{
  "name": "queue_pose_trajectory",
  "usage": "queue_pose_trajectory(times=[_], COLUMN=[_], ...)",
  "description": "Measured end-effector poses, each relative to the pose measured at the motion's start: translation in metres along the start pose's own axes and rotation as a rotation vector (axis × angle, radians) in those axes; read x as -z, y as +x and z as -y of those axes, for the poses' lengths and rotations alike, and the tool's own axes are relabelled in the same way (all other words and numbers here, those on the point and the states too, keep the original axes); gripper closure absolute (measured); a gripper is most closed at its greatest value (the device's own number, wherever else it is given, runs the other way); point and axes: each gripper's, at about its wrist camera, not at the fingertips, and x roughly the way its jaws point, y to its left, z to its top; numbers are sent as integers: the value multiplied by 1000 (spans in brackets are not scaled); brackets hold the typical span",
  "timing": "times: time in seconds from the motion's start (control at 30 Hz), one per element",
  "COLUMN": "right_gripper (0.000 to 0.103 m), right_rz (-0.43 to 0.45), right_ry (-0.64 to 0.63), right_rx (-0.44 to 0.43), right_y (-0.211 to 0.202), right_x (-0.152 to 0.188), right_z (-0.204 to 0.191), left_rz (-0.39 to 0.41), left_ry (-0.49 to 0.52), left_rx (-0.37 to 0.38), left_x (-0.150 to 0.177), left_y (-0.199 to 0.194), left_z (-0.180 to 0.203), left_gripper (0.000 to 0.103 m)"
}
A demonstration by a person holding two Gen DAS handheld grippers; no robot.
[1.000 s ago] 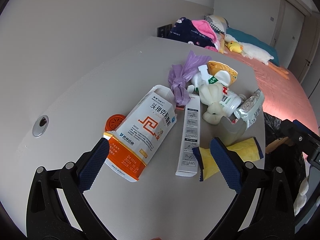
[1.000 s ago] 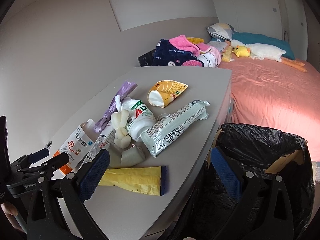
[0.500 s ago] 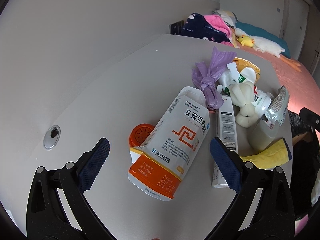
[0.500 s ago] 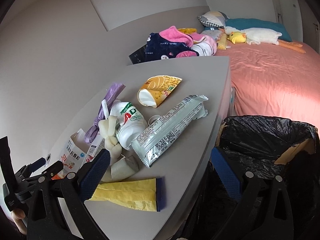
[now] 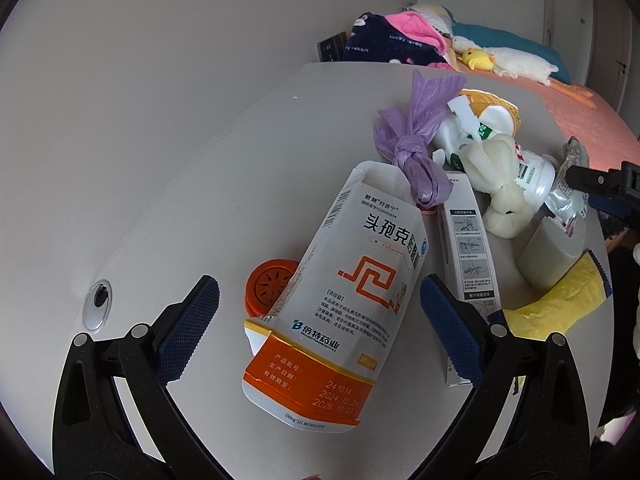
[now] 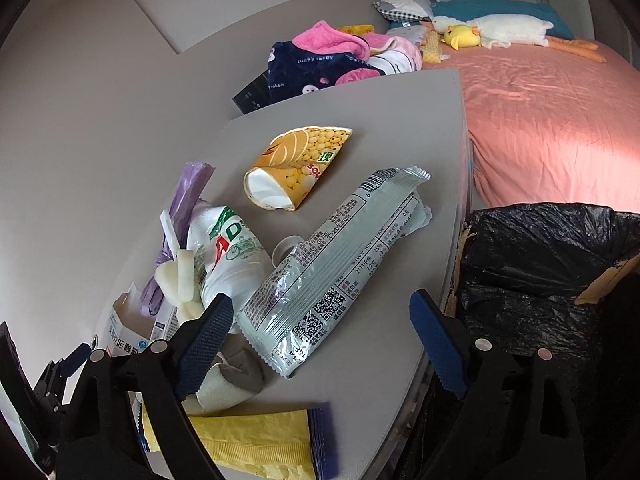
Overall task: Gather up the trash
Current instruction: 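Grasp the white-orange medicine box with the left gripper while the right gripper grasps the clear plastic wrapper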
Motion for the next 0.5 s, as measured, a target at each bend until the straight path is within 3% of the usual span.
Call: queue_pose_trajectory(times=[0.07, 0.23, 0.5], right_gripper=[21, 63, 73], right_rz=[-2, -12, 6], right_ry=[5, 13, -7], right_rx=[-1, 4, -19], right_y=[2, 6, -1], right_x=[-1, -1, 1], right_z=[0, 4, 4], left_rz=[-13, -22, -36], left_ry=[3, 19, 32], left_rx=[4, -1, -14], left_x=[1, 2, 4], left_y=[4, 7, 13], left_z=[0, 3, 5], left_gripper=[6, 6, 21])
